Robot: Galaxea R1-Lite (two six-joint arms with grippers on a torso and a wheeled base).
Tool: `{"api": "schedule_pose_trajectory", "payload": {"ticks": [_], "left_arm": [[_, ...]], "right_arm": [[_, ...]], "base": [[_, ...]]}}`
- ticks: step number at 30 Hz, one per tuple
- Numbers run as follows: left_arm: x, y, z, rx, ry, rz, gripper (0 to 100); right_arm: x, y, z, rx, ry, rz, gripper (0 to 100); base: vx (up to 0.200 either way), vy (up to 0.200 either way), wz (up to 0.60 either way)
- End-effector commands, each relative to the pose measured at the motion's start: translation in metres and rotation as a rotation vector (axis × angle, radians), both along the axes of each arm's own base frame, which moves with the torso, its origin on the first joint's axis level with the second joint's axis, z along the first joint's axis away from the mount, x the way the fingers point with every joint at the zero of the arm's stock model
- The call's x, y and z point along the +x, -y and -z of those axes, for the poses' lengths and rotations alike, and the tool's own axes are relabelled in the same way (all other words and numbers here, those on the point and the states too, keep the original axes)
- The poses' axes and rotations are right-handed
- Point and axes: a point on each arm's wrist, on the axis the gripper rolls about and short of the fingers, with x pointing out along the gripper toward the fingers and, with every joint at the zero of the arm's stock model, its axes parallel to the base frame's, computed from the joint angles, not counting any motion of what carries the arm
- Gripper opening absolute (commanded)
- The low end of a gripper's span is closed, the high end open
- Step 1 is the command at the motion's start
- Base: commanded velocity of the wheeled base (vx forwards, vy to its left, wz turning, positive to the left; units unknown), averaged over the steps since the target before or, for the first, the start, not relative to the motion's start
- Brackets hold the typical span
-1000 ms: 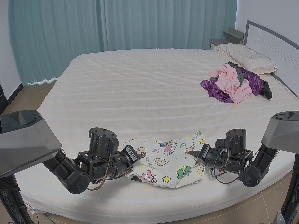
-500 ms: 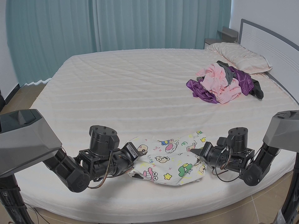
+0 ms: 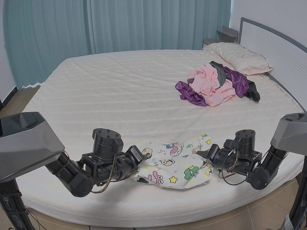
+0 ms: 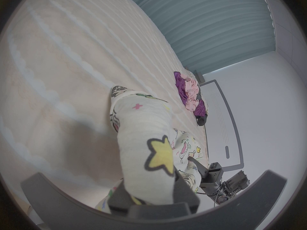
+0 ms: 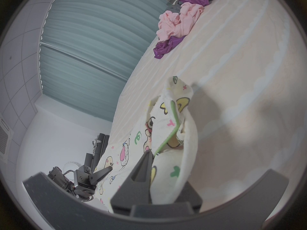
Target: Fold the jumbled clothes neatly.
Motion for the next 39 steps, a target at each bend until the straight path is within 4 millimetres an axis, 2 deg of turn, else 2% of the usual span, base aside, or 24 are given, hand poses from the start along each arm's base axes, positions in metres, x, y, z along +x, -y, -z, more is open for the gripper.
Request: {"api": "schedule_pose_trajectory", "payload": {"ticks": [1, 11, 18, 19, 21, 22, 28, 31, 33, 34, 36, 39], "left_arm": [[0.000, 0.000, 0.001, 0.001, -0.002, 0.000, 0], [0.004, 0.002, 0.008, 0.009, -0.013, -0.003, 0], [0.003, -0.002, 0.012, 0.016, -0.031, -0.013, 0], [0.003, -0.002, 0.013, 0.016, -0.035, -0.012, 0], [0.003, -0.002, 0.013, 0.018, -0.037, -0.014, 0], [0.002, -0.002, 0.014, 0.021, -0.039, -0.016, 100], [-0.008, -0.014, 0.018, 0.070, -0.055, -0.076, 100], [-0.009, -0.021, 0.008, 0.059, -0.033, -0.096, 100], [-0.011, -0.028, -0.008, 0.033, 0.005, -0.112, 100], [-0.011, -0.028, -0.008, 0.033, 0.005, -0.112, 100], [-0.015, -0.033, -0.030, -0.006, 0.062, -0.127, 100], [-0.017, -0.032, -0.034, -0.023, 0.065, -0.127, 100]], "right_arm": [[0.000, 0.001, 0.001, -0.001, -0.002, 0.003, 0], [0.002, 0.000, 0.006, -0.005, -0.005, 0.007, 0], [0.003, -0.001, 0.016, -0.010, 0.005, 0.005, 0], [0.003, -0.001, 0.017, -0.011, 0.001, -0.001, 100], [0.002, -0.001, 0.018, -0.015, -0.001, -0.005, 100], [0.001, -0.001, 0.018, -0.017, -0.007, -0.006, 100], [-0.002, 0.014, 0.008, -0.033, 0.020, 0.025, 100], [-0.003, 0.018, -0.001, -0.028, 0.047, 0.041, 100], [-0.003, 0.022, -0.017, -0.016, 0.096, 0.062, 100], [-0.003, 0.022, -0.017, -0.016, 0.096, 0.062, 100], [-0.005, 0.019, -0.029, -0.012, 0.143, 0.094, 100], [-0.008, 0.011, -0.029, -0.014, 0.148, 0.084, 100]], "base": [[0.000, -0.200, 0.00], [0.000, -0.200, 0.00], [0.000, 0.000, 0.00], [0.000, 0.000, 0.00], [0.000, 0.000, 0.00], [0.000, 0.000, 0.00], [0.000, 0.000, 0.00], [0.000, 0.000, 0.00], [0.000, 0.000, 0.00], [0.000, 0.000, 0.00], [0.000, 0.000, 0.00], [0.000, 0.000, 0.00]]}}
